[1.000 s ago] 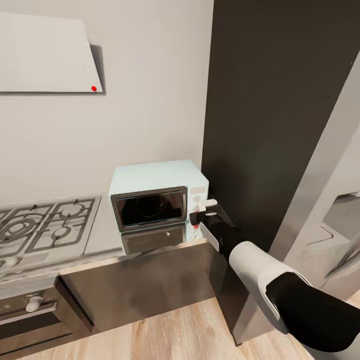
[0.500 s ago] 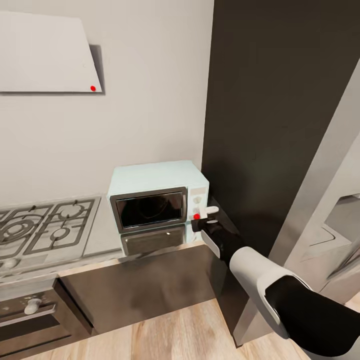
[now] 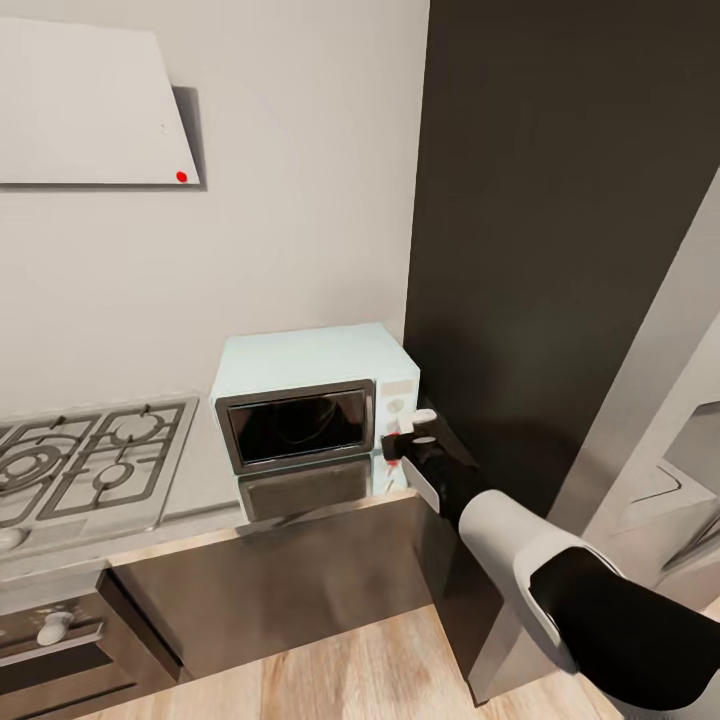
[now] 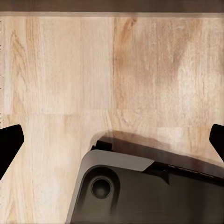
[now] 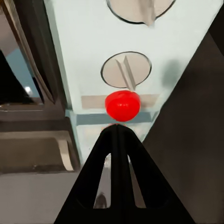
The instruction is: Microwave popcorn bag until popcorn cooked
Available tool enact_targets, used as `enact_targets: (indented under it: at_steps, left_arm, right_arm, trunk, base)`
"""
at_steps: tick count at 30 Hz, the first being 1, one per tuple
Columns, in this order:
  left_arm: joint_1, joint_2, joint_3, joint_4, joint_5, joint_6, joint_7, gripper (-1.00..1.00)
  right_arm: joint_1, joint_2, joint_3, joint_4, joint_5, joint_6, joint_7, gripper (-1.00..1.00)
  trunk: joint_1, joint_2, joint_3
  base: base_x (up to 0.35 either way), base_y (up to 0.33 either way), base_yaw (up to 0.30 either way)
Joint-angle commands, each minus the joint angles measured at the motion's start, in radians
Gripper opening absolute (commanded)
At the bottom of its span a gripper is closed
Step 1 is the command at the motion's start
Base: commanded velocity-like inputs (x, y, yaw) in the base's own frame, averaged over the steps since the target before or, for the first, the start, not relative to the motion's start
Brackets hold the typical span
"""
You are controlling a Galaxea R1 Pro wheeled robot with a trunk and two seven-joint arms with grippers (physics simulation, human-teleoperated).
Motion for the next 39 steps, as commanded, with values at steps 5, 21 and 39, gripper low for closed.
enact_targets:
  at_steps: [5, 21, 39]
  left_arm:
    - [-0.004, -0.012, -0.004, 0.013, -0.009, -0.008, -0.006, 1.0]
    - [-0.01, -0.009, 0.005, 0.099, -0.009, -0.015, -0.012, 1.0]
    - [-0.01, -0.006, 0.011, 0.14, 0.002, -0.015, -0.012, 1.0]
  right_arm:
    - [-0.03, 0.0, 0.015, -0.004, -0.008, 0.021, 0.011, -1.0]
    - [-0.041, 0.0, 0.018, 0.042, -0.001, 0.055, 0.059, -1.0]
    - [-0.022, 0.0, 0.022, 0.107, 0.001, 0.023, 0.06, -1.0]
  trunk:
    - [0.001, -0.002, -0.002]
    - [0.001, -0.002, -0.002]
    - [0.001, -0.002, -0.002]
  base:
    - [0.0, 0.0, 0.0]
    - [0.0, 0.0, 0.0]
    - [0.026, 0.0, 0.0]
